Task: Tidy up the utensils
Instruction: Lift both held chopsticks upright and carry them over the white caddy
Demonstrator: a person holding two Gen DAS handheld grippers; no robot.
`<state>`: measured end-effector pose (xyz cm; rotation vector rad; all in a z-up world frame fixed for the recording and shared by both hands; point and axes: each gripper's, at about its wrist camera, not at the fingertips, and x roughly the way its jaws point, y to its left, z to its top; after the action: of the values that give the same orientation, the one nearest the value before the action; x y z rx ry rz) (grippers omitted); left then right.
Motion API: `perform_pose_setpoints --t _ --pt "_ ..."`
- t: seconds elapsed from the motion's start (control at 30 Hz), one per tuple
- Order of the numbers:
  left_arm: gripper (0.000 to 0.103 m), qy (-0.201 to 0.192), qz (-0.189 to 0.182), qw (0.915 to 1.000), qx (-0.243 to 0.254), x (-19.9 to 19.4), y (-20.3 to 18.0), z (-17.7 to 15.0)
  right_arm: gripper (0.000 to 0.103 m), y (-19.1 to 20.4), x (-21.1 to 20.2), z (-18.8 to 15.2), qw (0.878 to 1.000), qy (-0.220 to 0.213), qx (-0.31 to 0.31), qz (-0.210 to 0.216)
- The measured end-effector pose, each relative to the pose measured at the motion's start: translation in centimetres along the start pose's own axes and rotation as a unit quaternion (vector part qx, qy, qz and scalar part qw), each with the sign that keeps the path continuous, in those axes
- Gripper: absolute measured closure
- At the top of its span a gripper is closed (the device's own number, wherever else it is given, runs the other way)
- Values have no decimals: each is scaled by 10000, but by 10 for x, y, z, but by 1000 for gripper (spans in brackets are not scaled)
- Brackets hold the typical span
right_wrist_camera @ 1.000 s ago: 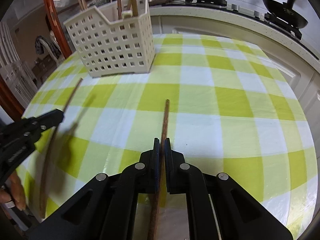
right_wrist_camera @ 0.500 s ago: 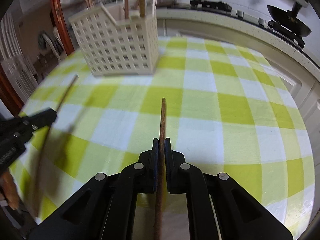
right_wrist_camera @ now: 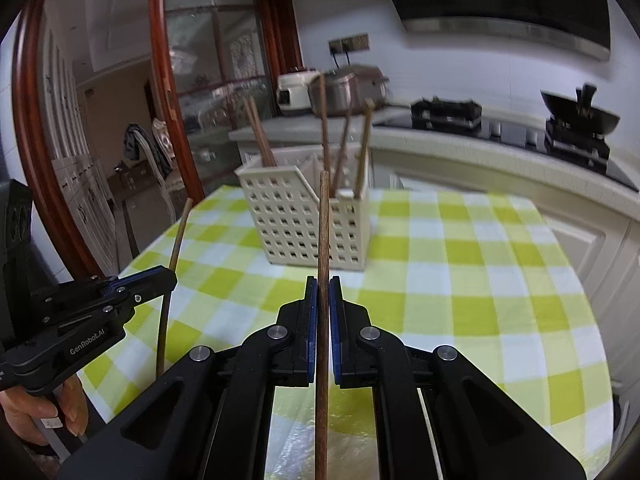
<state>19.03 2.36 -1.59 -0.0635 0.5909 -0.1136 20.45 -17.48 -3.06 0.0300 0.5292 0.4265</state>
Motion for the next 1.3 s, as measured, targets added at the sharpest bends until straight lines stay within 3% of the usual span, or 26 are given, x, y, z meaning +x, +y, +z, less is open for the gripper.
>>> perform_pose_setpoints --t 0.63,1.3 --pt "97 -620 73 9977 247 -64 -11 -4 96 29 -50 -2 9985 -432 -317 62" --pt "97 -842 112 9956 400 -76 -19 -5 96 35 -65 -3 9973 -642 -329 99"
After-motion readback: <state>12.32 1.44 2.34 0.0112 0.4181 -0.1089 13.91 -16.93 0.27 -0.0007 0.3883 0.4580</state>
